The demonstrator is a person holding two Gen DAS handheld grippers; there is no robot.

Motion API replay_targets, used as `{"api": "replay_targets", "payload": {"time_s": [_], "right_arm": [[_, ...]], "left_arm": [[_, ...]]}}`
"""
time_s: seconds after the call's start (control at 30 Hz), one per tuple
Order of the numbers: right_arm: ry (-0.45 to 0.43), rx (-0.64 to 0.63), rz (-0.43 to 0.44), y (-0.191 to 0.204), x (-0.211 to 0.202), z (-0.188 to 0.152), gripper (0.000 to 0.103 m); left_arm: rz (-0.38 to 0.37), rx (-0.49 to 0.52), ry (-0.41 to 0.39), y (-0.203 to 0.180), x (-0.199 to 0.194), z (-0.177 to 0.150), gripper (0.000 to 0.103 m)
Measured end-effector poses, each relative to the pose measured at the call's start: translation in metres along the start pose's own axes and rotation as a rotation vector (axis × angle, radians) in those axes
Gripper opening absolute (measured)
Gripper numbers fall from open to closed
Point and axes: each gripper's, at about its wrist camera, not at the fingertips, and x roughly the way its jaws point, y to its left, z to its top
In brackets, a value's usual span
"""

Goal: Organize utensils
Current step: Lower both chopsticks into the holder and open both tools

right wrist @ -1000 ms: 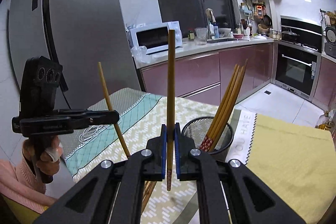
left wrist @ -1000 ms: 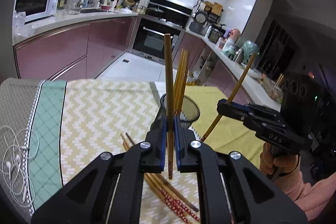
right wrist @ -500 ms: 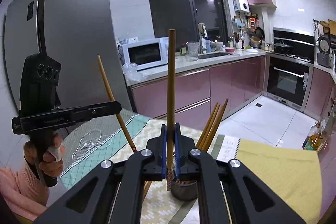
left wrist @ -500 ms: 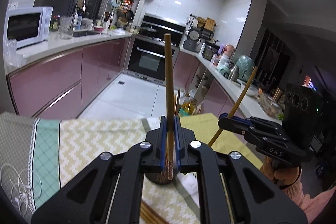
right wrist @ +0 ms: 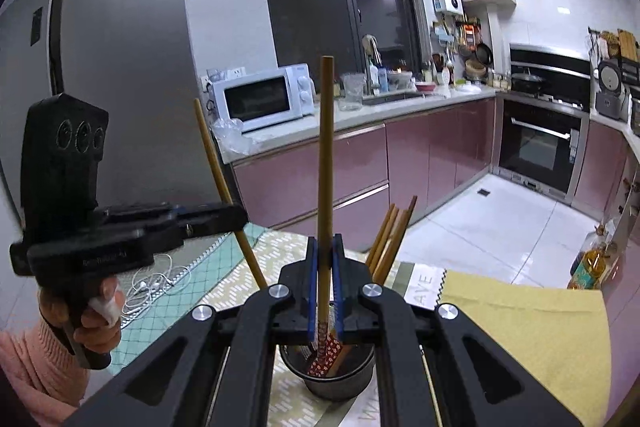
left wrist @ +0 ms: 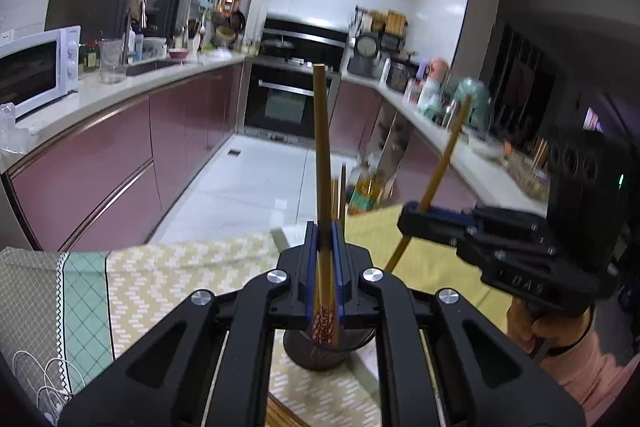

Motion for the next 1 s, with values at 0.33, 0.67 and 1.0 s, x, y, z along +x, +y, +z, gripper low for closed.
{"api": "replay_targets", "payload": {"time_s": [0.33, 0.67, 1.0], "right_arm": [[0.144, 0.034, 0.011, -0.011, 0.037, -0.023, 0.006], [0.267, 0.111, 0.013, -0.028, 0.074, -0.041, 0.006], [0.244, 0.124, -0.012, -0.032, 0.072, -0.042, 0.017]], "left_arm": [[0.014, 0.017, 0.166, 0.009, 0.051, -0.032, 0.008], [0.038, 0.014, 0.205, 0.019, 0.078, -0.031, 0.008], [0.103, 0.025, 0.207, 0.017, 0.099, -0.039, 0.011]]}}
